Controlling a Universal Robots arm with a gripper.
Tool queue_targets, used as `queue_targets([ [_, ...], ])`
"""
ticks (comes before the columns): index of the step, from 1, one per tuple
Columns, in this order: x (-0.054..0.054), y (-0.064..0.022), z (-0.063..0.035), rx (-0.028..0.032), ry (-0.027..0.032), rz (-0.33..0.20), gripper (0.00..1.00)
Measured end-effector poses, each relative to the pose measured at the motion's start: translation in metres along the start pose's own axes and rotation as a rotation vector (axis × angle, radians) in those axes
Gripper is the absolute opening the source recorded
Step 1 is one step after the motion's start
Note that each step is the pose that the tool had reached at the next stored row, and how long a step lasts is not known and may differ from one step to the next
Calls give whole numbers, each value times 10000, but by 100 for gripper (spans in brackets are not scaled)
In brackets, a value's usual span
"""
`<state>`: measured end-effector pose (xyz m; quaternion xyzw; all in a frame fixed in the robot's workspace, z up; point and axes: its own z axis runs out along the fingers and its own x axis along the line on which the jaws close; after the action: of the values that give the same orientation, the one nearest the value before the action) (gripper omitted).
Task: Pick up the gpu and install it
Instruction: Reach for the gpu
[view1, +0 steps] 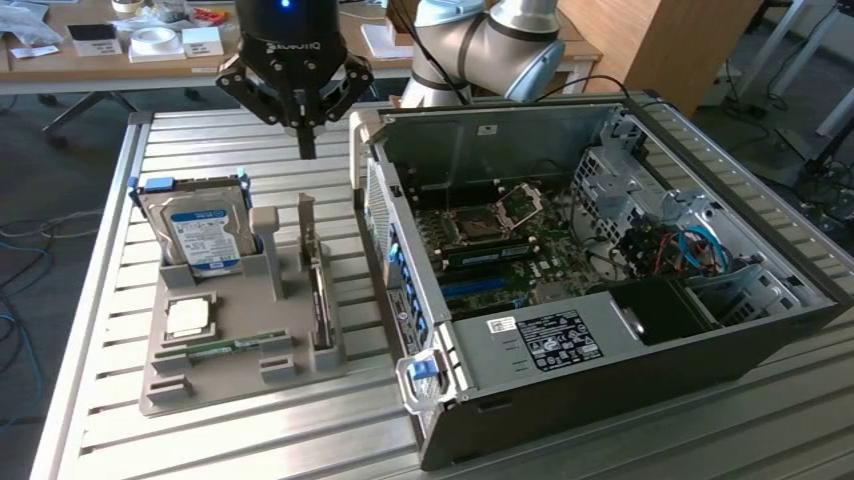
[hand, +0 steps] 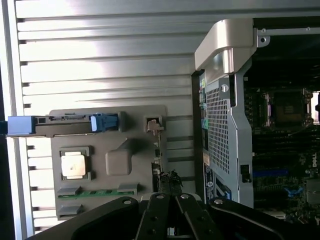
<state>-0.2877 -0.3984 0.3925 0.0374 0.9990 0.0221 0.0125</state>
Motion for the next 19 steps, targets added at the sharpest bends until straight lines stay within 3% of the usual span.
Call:
queue_targets([
  [11,119,-20,-1,0,1,-2,11],
  [19,123,-177,-7,0,0,0,11],
])
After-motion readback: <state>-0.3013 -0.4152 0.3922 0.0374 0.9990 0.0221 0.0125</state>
